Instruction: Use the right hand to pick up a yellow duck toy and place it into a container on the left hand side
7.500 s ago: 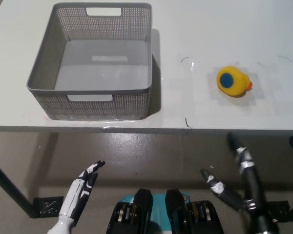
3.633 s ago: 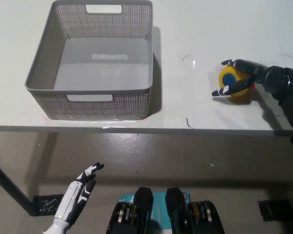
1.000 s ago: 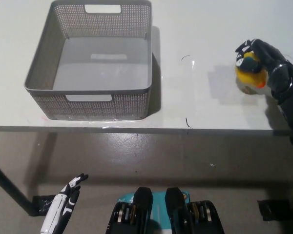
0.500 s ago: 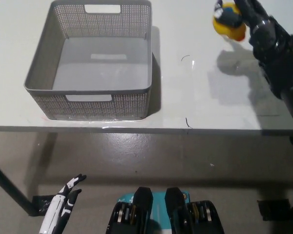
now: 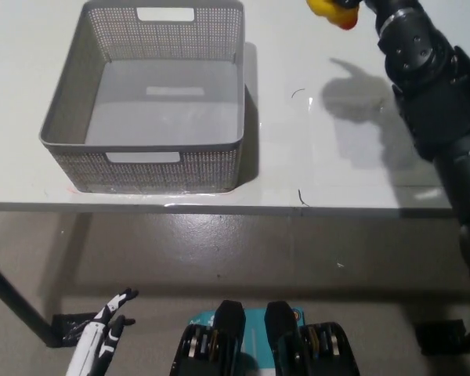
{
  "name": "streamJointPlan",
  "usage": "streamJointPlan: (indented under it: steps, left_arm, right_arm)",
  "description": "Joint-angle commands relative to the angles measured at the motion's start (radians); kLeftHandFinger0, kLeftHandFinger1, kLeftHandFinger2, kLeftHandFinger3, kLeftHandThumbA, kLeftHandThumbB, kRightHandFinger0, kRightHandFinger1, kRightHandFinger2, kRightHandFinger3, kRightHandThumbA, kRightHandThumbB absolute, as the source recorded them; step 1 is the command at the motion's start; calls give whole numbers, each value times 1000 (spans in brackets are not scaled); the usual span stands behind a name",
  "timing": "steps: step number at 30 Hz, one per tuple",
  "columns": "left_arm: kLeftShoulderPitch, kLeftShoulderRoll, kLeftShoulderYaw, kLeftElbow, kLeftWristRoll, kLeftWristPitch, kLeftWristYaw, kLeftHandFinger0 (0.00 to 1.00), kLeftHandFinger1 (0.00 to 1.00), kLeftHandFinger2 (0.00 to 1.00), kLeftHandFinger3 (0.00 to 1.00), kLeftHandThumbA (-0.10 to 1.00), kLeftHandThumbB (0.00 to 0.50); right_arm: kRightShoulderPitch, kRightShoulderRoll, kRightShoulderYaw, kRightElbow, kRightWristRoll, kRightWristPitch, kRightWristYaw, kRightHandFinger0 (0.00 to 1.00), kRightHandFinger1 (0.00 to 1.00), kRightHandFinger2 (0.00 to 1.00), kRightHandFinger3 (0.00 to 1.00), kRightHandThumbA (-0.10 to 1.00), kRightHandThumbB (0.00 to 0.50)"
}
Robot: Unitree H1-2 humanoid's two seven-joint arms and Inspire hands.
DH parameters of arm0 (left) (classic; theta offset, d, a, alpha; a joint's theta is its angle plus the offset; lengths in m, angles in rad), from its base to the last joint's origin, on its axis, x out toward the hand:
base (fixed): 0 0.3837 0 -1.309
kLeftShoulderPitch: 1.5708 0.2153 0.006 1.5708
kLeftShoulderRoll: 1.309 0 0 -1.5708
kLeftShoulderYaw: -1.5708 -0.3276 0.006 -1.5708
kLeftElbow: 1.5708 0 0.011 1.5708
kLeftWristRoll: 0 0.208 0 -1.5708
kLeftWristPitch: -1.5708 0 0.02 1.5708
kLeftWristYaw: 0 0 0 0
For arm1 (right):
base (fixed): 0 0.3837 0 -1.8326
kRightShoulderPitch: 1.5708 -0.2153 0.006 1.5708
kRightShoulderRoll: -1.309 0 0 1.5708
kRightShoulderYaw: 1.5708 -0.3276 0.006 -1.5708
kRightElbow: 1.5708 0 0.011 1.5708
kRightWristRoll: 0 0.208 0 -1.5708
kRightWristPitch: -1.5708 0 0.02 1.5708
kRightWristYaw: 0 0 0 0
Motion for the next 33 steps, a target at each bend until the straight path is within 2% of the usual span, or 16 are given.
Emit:
streamJointPlan:
  steps: [1,2,3,4,7,8,9,15,20,24,25,26,27,28,29,33]
  left_arm:
    - [19,-3,-36,1,-7,-33,-5,804,1000,1000,1000,1000,500]
    - [19,-3,-40,1,-7,-33,-8,804,1000,1000,1000,1000,500]
    - [18,3,-48,-2,-2,-33,-8,806,1000,1000,1000,1000,500]
    - [14,3,-52,-2,-17,-33,-25,812,1000,1000,1000,1000,500]
    - [0,1,-63,3,-34,-33,-39,796,1000,1000,1000,1000,500]
    - [-3,-1,-66,1,-31,-33,-42,792,1000,1000,1000,1000,500]
    - [-5,-1,-69,-1,-23,-33,-38,785,1000,1000,1000,1000,500]
    - [-19,1,-98,-10,-4,-33,-27,753,1000,1000,1000,1000,500]
    - [-29,-2,-115,-12,-1,-33,-25,716,1000,1000,1000,1000,500]
    - [-35,6,-123,-19,19,-33,-12,694,1000,1000,1000,1000,500]
    - [-34,8,-123,-23,22,-33,-13,695,1000,1000,1000,1000,500]
    - [-35,10,-121,-25,18,-33,-18,693,1000,1000,1000,1000,500]
    - [-36,11,-119,-27,13,-33,-22,692,1000,1000,1000,1000,500]
    - [-36,11,-117,-31,7,-33,-28,684,1000,1000,1000,1000,500]
    - [-35,13,-116,-34,1,-33,-33,660,1000,1000,1000,1000,500]
    - [-39,21,-119,-37,-9,-33,-47,637,989,1000,999,1000,500]
  right_arm:
    - [-83,100,11,-257,3,121,17,239,465,797,902,-100,163]
    - [-78,103,11,-265,1,127,18,215,459,792,900,-100,163]
    - [-86,123,6,-252,17,127,24,76,433,795,905,-100,150]
    - [-109,156,6,-210,25,118,19,17,413,807,908,-100,168]
    - [-140,194,17,-152,4,130,0,27,331,765,859,-100,200]
    - [-162,216,28,-100,-10,112,-18,1,234,719,808,-100,197]
    - [-171,226,27,-76,-6,100,-20,0,214,715,790,-100,197]
    - [-237,294,11,86,25,24,-48,0,294,749,811,-100,193]
    - [-308,345,-13,231,49,1,-92,0,276,665,710,-100,185]
    - [-331,367,-13,320,50,-28,-111,0,357,727,756,-100,220]
    - [-329,368,3,331,28,-26,-139,99,475,854,817,-100,254]
    - [-329,367,12,338,16,-15,-149,348,670,970,995,64,240]
    - [-330,366,17,345,12,-4,-151,375,628,883,1000,98,249]
    - [-334,356,41,353,-2,29,-90,777,1000,1000,1000,584,399]
    - [-329,342,70,352,-20,58,-33,1000,1000,1000,1000,726,473]
    - [-304,309,93,340,-12,51,-7,1000,1000,1000,1000,877,500]
